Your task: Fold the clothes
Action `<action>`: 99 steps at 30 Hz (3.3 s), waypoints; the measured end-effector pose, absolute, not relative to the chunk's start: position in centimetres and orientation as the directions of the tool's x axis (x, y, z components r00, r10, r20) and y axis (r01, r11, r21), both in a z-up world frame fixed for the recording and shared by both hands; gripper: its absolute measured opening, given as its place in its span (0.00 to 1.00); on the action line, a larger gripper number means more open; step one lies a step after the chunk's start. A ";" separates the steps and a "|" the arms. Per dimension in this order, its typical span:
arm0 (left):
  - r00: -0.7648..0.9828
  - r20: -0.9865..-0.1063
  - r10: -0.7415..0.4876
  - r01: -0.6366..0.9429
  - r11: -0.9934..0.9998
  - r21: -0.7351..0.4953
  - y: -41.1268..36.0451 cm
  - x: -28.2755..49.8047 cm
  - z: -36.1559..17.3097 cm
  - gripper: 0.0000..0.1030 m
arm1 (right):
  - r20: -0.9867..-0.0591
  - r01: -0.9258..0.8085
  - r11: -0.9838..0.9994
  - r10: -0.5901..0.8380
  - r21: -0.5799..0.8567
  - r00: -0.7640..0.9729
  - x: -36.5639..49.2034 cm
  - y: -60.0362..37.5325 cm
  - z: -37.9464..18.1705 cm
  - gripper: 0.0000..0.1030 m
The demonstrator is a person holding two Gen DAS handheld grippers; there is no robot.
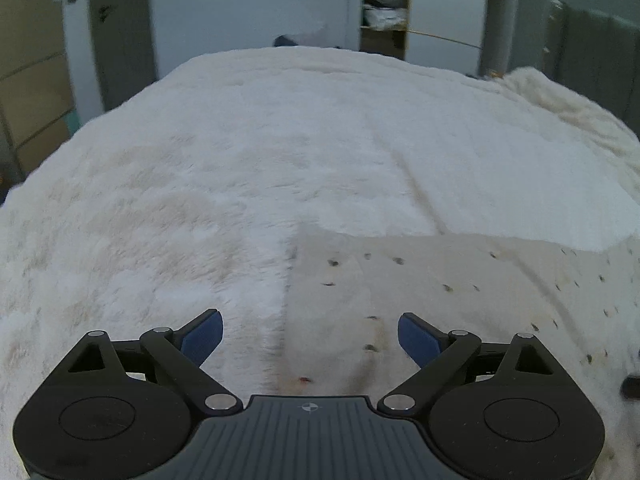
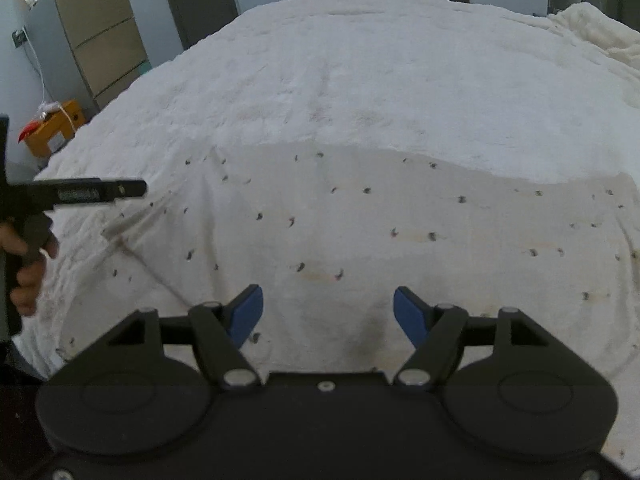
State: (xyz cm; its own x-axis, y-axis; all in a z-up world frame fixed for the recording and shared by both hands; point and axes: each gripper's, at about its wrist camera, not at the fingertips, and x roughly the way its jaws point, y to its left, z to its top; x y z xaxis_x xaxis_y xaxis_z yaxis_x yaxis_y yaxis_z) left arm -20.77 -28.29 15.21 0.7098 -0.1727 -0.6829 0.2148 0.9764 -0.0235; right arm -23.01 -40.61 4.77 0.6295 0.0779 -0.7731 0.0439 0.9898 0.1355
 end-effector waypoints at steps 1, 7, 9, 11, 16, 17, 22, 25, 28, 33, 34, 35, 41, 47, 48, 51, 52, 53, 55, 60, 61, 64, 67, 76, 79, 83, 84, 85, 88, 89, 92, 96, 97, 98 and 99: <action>0.711 -0.684 -0.166 0.207 0.978 -0.023 -27.8 -20.6 15.2 0.90 | -0.785 0.038 0.991 0.075 0.124 0.614 -23.1 -40.2 4.1 0.67; 0.729 -0.674 -0.115 0.079 0.993 -0.084 -23.3 -19.6 15.5 0.90 | -0.828 0.014 0.987 0.127 0.160 0.546 -26.1 -38.1 1.9 0.68; 0.727 -0.673 -0.136 0.051 0.988 -0.144 -22.3 -19.5 15.5 0.90 | -0.833 -0.002 0.984 0.153 0.179 0.532 -27.0 -37.2 2.3 0.69; 0.725 -0.671 -0.154 0.057 0.985 -0.165 -22.3 -19.5 15.6 0.90 | -0.823 -0.046 0.982 0.179 0.183 0.539 -27.4 -36.1 3.2 0.68; 0.720 -0.685 -0.112 0.099 0.993 -0.058 -24.4 -19.5 15.4 0.90 | -0.714 -0.191 0.971 0.235 0.144 0.659 -25.3 -32.2 5.9 0.67; 0.718 -0.688 -0.109 0.112 0.993 -0.040 -24.9 -19.5 15.4 0.90 | -0.695 -0.192 0.972 0.232 0.137 0.681 -24.4 -31.7 5.9 0.64; 0.693 -0.693 -0.199 0.144 0.980 -0.137 -24.7 -19.2 15.0 0.90 | -0.743 -0.166 0.978 0.205 0.128 0.637 -20.2 -28.8 2.0 0.47; 0.675 -0.705 -0.220 0.134 0.975 -0.176 -24.1 -18.9 14.7 0.90 | -0.770 -0.237 0.965 0.234 0.110 0.594 -23.1 -26.9 0.2 0.50; 0.686 -0.699 -0.203 0.113 0.978 -0.173 -23.8 -18.9 15.1 0.90 | -0.765 -0.337 0.940 0.257 0.056 0.591 -27.5 -25.4 0.0 0.53; 0.691 -0.677 -0.252 0.114 0.964 -0.242 -23.6 -18.9 15.6 0.90 | -0.700 -0.446 0.873 0.193 -0.197 0.687 -31.1 -22.3 0.9 0.69; 0.688 -0.676 -0.262 0.115 0.960 -0.255 -23.6 -18.9 15.6 0.90 | -0.679 -0.459 0.851 0.180 -0.256 0.712 -31.3 -21.6 1.0 0.70; 0.685 -0.678 -0.266 0.114 0.959 -0.261 -23.6 -18.8 15.5 0.90 | -0.659 -0.471 0.822 0.164 -0.320 0.734 -31.4 -20.7 0.8 0.70; 0.636 -0.650 -0.415 0.095 0.879 -0.468 -21.6 -17.2 14.9 0.90 | -0.581 -0.472 0.642 0.050 -0.605 0.812 -31.1 -16.6 -2.0 0.70; 0.433 -0.639 -0.636 0.165 0.753 -0.637 -20.2 -11.8 11.8 0.87 | -0.420 -0.308 0.535 -0.098 -0.787 0.902 -31.7 -14.2 -5.2 0.70; 0.393 -0.626 -0.674 0.175 0.723 -0.668 -20.0 -11.1 11.2 0.86 | -0.401 -0.291 0.527 -0.105 -0.799 0.910 -31.7 -14.0 -5.4 0.71; 0.317 -0.584 -0.747 0.162 0.650 -0.743 -19.2 -9.4 9.1 0.79 | -0.341 -0.242 0.504 -0.112 -0.829 0.933 -31.9 -13.7 -6.0 0.79; 0.304 -0.581 -0.755 0.148 0.640 -0.754 -19.1 -9.0 8.4 0.77 | -0.327 -0.231 0.508 -0.109 -0.830 0.939 -31.8 -13.6 -6.0 0.79; 0.289 -0.570 -0.769 0.135 0.622 -0.771 -19.0 -8.5 7.7 0.73 | -0.316 -0.220 0.513 -0.106 -0.830 0.943 -31.7 -13.6 -6.1 0.79; 0.261 -0.528 -0.808 0.141 0.573 -0.807 -19.4 -8.0 7.3 0.69 | -0.304 -0.206 0.522 -0.108 -0.828 0.947 -30.9 -13.6 -6.2 0.83; 0.154 -0.477 -0.865 0.171 0.499 -0.850 -22.6 -6.9 5.8 0.52 | -0.274 -0.172 0.533 -0.118 -0.829 0.954 -29.8 -13.1 -5.9 0.85; 0.142 -0.482 -0.865 0.176 0.501 -0.847 -22.9 -6.9 5.5 0.47 | -0.273 -0.171 0.532 -0.118 -0.829 0.955 -29.8 -13.2 -6.1 0.85; 0.113 -0.514 -0.850 0.189 0.527 -0.829 -23.9 -6.9 4.6 0.19 | -0.267 -0.175 0.526 -0.104 -0.832 0.958 -29.7 -13.7 -6.1 0.84; 0.132 -0.501 -0.855 0.178 0.518 -0.837 -23.5 -7.1 4.8 0.07 | -0.267 -0.167 0.546 -0.108 -0.821 0.958 -29.4 -14.5 -5.5 0.40; 0.303 -0.435 -0.848 0.324 0.521 -0.790 -23.6 -12.1 13.4 0.04 | -0.239 -0.086 0.738 -0.104 -0.669 0.965 -31.6 -21.2 1.4 0.02; 0.346 -0.466 -0.814 0.320 0.569 -0.757 -25.3 -13.8 16.4 0.04 | -0.200 -0.040 0.797 -0.102 -0.602 0.974 -33.5 -23.8 4.4 0.02; 0.373 -0.488 -0.789 0.373 0.609 -0.700 -29.3 -15.8 22.0 0.04 | -0.155 0.039 0.891 -0.122 -0.453 0.980 -36.6 -28.6 8.6 0.02; 0.377 -0.491 -0.786 0.397 0.616 -0.681 -30.8 -16.5 23.5 0.05 | -0.147 0.057 0.904 -0.130 -0.423 0.981 -37.2 -29.8 9.3 0.02; 0.380 -0.494 -0.782 0.420 0.622 -0.661 -32.3 -17.1 25.0 0.05 | -0.139 0.073 0.915 -0.139 -0.396 0.981 -37.6 -30.9 9.9 0.01; 0.375 -0.512 -0.773 0.489 0.634 -0.599 -37.8 -18.9 28.9 0.05 | -0.124 0.120 0.956 -0.158 -0.268 0.980 -39.6 -35.8 11.9 0.02; 0.369 -0.526 -0.766 0.509 0.640 -0.576 -40.1 -19.4 29.8 0.05 | -0.130 0.130 0.968 -0.161 -0.214 0.978 -40.0 -37.8 12.3 0.02; 0.356 -0.586 -0.728 0.545 0.671 -0.503 -46.1 -20.3 30.7 0.05 | -0.160 0.164 0.984 -0.174 -0.074 0.972 -41.1 -43.8 12.5 0.01; 0.317 -0.686 -0.655 0.598 0.699 -0.392 -55.3 -20.7 29.6 0.05 | -0.212 0.235 0.969 -0.215 0.073 0.953 -41.1 -51.7 10.3 0.01; 0.301 -0.717 -0.629 0.619 0.701 -0.355 -58.2 -20.9 29.0 0.05 | -0.235 0.257 0.959 -0.224 0.121 0.946 -41.2 -53.4 9.5 0.01; 0.291 -0.737 -0.610 0.632 0.701 -0.330 -59.9 -21.0 28.5 0.05 | -0.260 0.279 0.945 -0.230 0.171 0.938 -41.2 -55.1 8.7 0.01; 0.286 -0.751 -0.596 0.640 0.702 -0.313 -60.8 -21.0 28.0 0.05 | -0.289 0.301 0.927 -0.231 0.226 0.929 -41.2 -56.7 7.9 0.01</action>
